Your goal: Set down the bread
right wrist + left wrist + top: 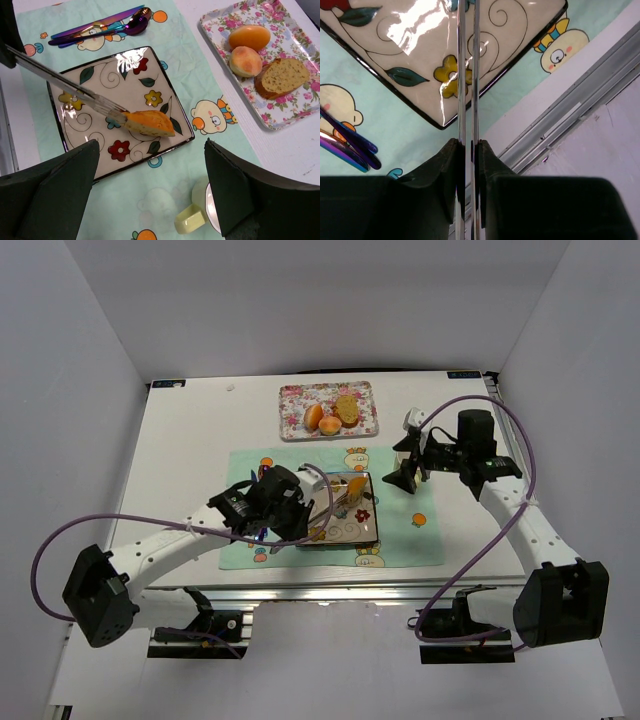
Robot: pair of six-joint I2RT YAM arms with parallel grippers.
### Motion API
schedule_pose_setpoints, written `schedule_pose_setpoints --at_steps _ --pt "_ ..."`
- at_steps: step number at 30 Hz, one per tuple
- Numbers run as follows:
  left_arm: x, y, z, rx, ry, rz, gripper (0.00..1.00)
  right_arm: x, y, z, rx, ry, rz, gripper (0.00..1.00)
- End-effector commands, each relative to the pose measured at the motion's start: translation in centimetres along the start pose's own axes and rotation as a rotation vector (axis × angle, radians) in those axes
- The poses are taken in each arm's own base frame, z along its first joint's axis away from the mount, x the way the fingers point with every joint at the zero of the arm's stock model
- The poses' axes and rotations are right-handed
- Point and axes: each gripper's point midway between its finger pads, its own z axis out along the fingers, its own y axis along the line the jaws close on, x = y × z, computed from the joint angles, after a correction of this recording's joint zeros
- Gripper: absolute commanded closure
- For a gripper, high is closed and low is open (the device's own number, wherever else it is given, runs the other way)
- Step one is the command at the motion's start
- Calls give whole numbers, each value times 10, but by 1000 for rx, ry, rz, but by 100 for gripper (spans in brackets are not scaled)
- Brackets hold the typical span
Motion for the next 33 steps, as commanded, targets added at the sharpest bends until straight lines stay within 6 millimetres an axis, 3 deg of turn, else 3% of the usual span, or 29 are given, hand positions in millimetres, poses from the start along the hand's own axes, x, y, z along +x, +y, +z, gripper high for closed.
schedule_pose_setpoints --at_steps 1,3,7,8,17,24,26,30,33 --pt "5 -11 2 -2 24 31 79 -24 -8 -7 19 -44 -41 11" --pt "8 -11 4 -16 43 42 71 -23 -8 -7 20 -44 -36 11" --pt "10 -14 0 -14 49 55 45 -21 -7 -8 19 -44 -31 10" --pt "11 -14 -1 -15 52 55 43 -22 -8 -8 21 -45 -30 11" --pt "6 -18 -15 1 9 36 42 -19 -7 -7 17 -48 -22 11" --pt "1 -17 -23 -13 -35 2 57 -20 -5 -7 13 -53 -21 11" --pt "-7 -16 -32 -22 -80 -17 57 -21 -6 -8 15 -53 -25 11" --pt "-31 7 -49 -109 -181 -103 57 -21 -5 -8 13 -55 -26 11" --pt "-61 29 -54 -133 -262 -201 62 -22 -5 -8 12 -57 -28 11"
